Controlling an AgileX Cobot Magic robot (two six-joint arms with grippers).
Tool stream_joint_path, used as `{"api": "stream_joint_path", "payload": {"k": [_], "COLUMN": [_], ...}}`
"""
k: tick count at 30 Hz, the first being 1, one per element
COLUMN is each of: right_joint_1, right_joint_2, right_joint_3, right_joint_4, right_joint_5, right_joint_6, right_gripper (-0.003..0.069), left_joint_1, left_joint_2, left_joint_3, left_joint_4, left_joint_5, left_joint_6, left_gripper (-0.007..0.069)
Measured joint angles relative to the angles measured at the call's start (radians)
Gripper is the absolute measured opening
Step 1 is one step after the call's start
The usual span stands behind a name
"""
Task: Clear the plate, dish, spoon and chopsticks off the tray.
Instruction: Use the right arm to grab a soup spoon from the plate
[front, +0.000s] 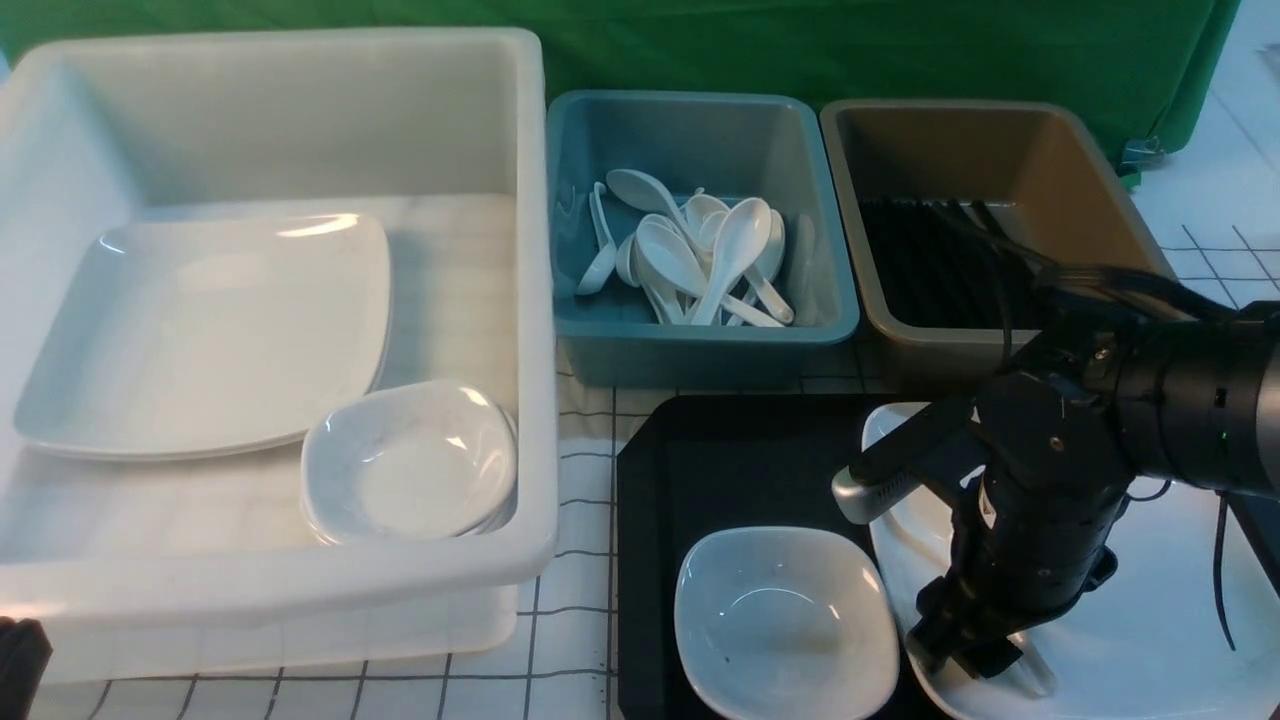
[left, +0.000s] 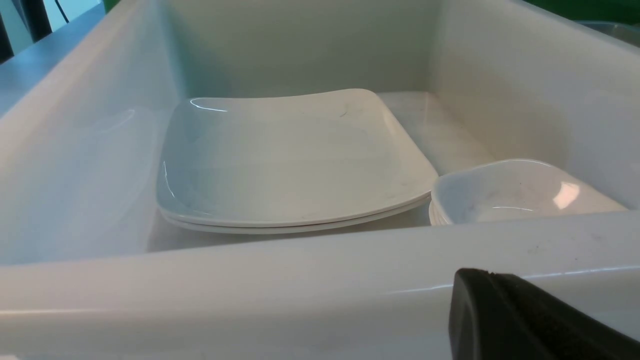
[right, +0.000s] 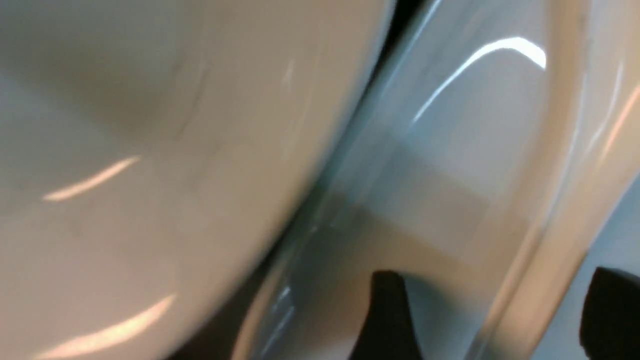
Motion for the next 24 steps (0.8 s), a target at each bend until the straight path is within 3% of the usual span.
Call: {"api": "stream_joint_path", "payload": {"k": [5,8,10,15,24], "right_joint_1": [0.000,0.000,0.000,0.000,0.002], "right_joint_2": [0.011,0.012,0.014,0.018,-0.081], "right_joint_3": [-0.007,-0.007,-0.007,-0.007,0.003], "right_joint_4": [-0.015,-0.014,-0.010,0.002,0.019], "right_joint_5": [-0.003,-0.004,-0.007,-0.011,0.029], "right_joint_6": [0.000,0.000,0.000,-0.007,-0.026], "right_gripper": [0.0498,0.0454,0.0386,0.0132,0.0129], "left_joint_1": [0.000,0.000,0.000,0.000,0.000], "left_joint_2": [0.000,0.000,0.000,0.000,0.000], "left_joint_3": [0.000,0.000,0.000,0.000,0.000], "left_joint_4": [0.000,0.000,0.000,0.000,0.000], "left_joint_5": [0.000,0.000,0.000,0.000,0.000], "left_joint_6": [0.000,0.000,0.000,0.000,0.000], "left_gripper": [0.0020,0.0020,0.0020,0.0020,0.0020]}}
